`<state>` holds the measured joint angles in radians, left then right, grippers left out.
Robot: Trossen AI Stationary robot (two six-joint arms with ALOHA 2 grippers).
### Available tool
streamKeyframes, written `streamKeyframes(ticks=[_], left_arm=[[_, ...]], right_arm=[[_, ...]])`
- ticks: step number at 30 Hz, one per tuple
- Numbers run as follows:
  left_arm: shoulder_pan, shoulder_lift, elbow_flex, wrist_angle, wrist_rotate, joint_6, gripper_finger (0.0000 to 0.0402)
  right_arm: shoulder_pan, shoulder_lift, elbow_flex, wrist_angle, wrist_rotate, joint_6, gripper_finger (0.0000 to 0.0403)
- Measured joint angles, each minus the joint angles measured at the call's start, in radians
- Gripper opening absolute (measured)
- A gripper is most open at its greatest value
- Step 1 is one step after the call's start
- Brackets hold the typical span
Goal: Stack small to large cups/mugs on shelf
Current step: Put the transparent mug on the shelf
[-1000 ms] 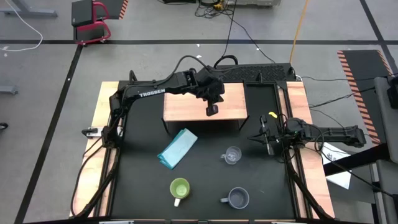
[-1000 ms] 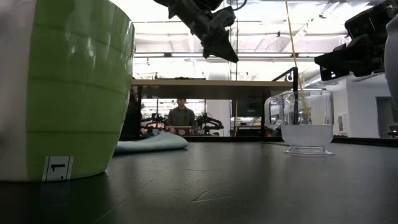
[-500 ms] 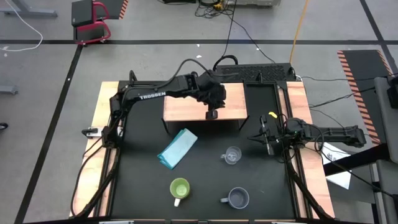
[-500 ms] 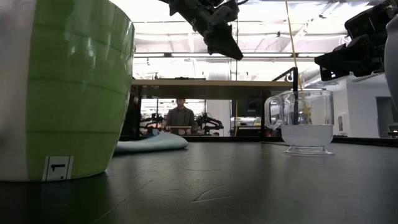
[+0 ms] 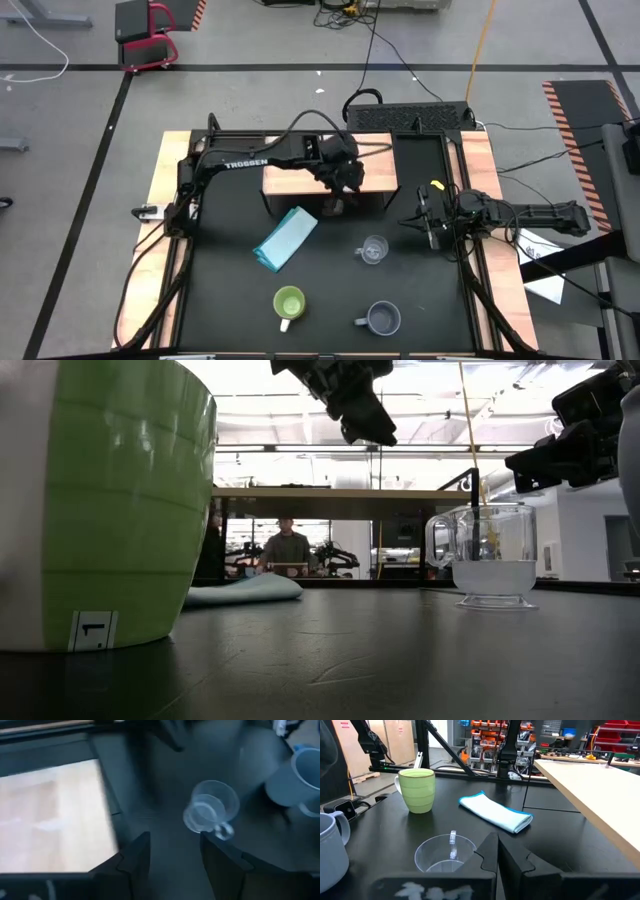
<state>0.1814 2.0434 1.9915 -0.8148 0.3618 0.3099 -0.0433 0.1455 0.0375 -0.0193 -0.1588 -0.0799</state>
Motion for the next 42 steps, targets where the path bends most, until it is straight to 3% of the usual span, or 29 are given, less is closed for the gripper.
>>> streamKeyframes(ticks=[10,21,32,42], left_arm=[[-0.089,0.000,-0.010,0.006,-0.004,0.002,0.0166],[-0.164,0.002,-0.186,0.209,-0.129,-0.083,0.0168],[-0.203,0.002,-0.188,0.243,-0.051,-0.053,0.0168],[-0.238,0.041,-0.189,0.354,-0.053,-0.085,0.0168]], right_arm=[[0.000,0.000,0.000,0.000,0.000,-0.001,0.0000],[0.000,0.000,0.000,0.001,0.000,-0.003,0.0000],[0.000,0.000,0.000,0.006,0.000,0.000,0.0000],[0.000,0.000,0.000,0.008,0.000,0.002,0.0000]])
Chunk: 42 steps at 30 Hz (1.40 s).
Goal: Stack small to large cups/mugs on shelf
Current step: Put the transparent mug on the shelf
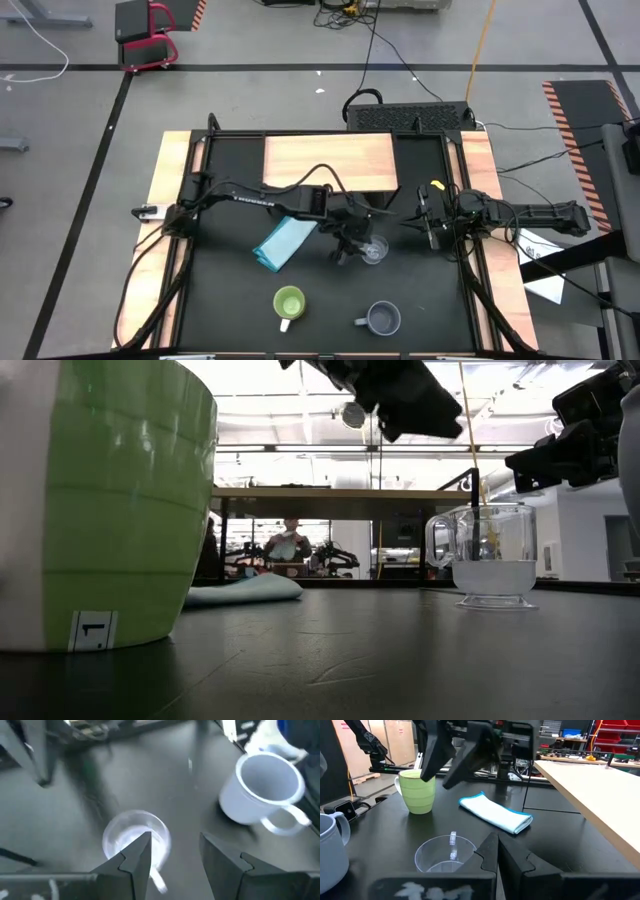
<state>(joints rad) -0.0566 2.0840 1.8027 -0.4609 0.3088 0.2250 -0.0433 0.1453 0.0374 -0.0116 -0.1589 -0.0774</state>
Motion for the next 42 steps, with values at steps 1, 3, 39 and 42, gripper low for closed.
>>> streamKeyframes(ticks=[1,3,39,42], left_arm=[[0.005,0.004,0.001,0.007,0.000,0.000,0.0168],[0.015,0.007,0.000,-0.015,0.002,-0.021,0.0168],[0.003,0.116,0.001,0.049,0.008,0.001,0.0168],[0.003,0.116,0.001,0.050,0.011,0.001,0.0168]], right_arm=[[0.000,0.000,0.000,0.000,0.000,0.002,0.0000],[0.000,0.004,0.000,0.005,0.000,0.005,0.0000],[0.000,0.022,0.000,0.011,0.000,0.006,0.0000],[0.000,0.025,0.000,0.011,0.000,0.005,0.0000]])
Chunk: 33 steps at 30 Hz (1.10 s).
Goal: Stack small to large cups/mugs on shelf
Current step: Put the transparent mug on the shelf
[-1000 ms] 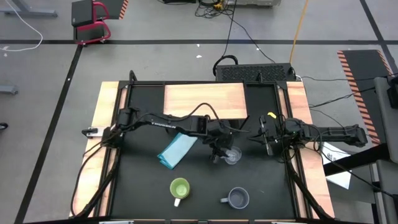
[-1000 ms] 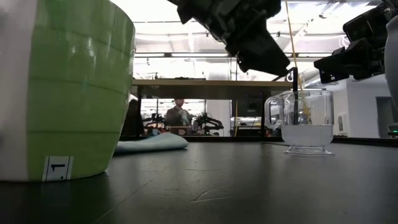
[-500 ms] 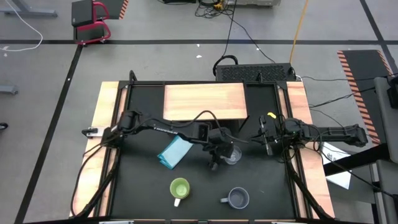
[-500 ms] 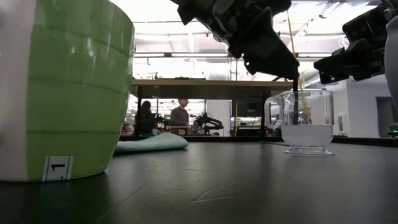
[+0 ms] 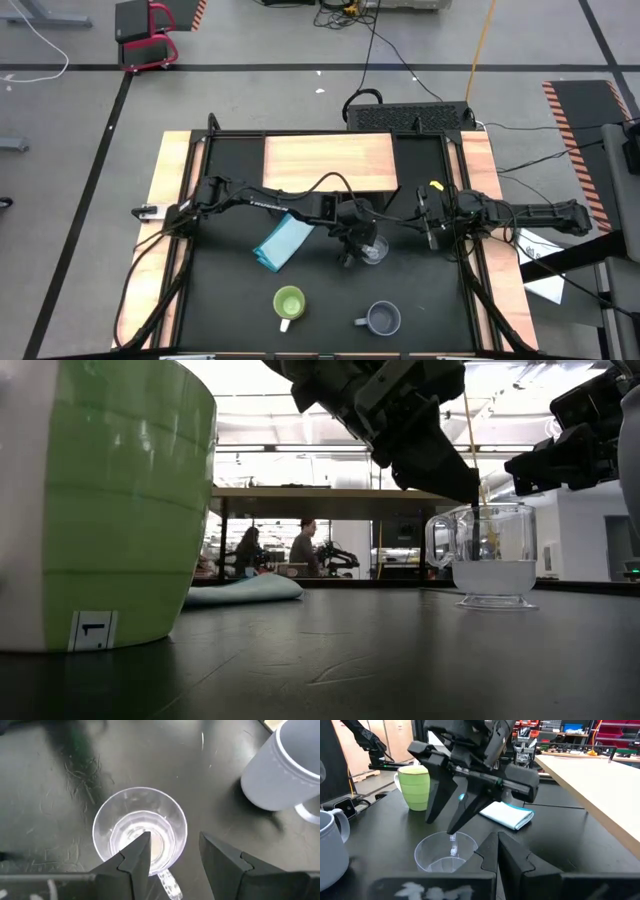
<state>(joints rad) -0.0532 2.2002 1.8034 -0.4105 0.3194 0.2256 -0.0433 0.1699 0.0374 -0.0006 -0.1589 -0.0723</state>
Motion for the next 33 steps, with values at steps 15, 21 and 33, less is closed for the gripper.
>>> streamKeyframes(ticks=[15,21,33], left_arm=[[-0.002,0.030,0.000,-0.004,-0.003,0.005,0.0168],[-0.002,0.034,0.000,-0.002,-0.003,0.012,0.0168],[-0.002,0.041,0.000,0.012,-0.007,0.017,0.0160]], right_arm=[[0.000,0.006,0.000,0.000,0.000,0.000,0.0000],[0.000,0.006,0.000,0.000,0.000,0.000,0.0000],[0.000,0.006,0.000,0.000,0.000,0.000,0.0000]])
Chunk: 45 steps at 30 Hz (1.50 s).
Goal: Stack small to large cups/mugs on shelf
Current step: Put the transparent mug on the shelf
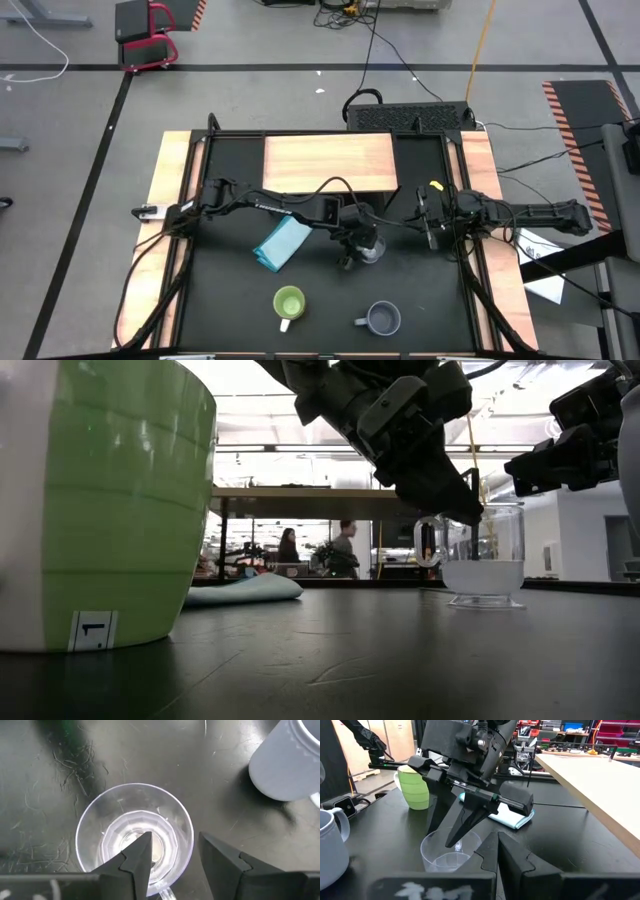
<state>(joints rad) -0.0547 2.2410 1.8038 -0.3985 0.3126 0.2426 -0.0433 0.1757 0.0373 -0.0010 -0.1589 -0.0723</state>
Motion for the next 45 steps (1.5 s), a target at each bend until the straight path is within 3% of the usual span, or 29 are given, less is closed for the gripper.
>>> streamKeyframes(ticks=[12,34,45], left_arm=[[0.002,0.000,0.000,-0.003,0.027,-0.019,0.0010],[0.002,-0.009,0.000,0.003,-0.038,-0.024,0.0002],[0.000,-0.051,0.069,-0.058,-0.098,0.008,0.0001]], right_arm=[[0.000,0.000,0.000,0.000,0.000,0.000,0.0000],[0.000,0.000,0.000,0.000,0.000,0.001,0.0000],[0.000,0.001,0.000,0.000,0.000,0.001,0.0000]])
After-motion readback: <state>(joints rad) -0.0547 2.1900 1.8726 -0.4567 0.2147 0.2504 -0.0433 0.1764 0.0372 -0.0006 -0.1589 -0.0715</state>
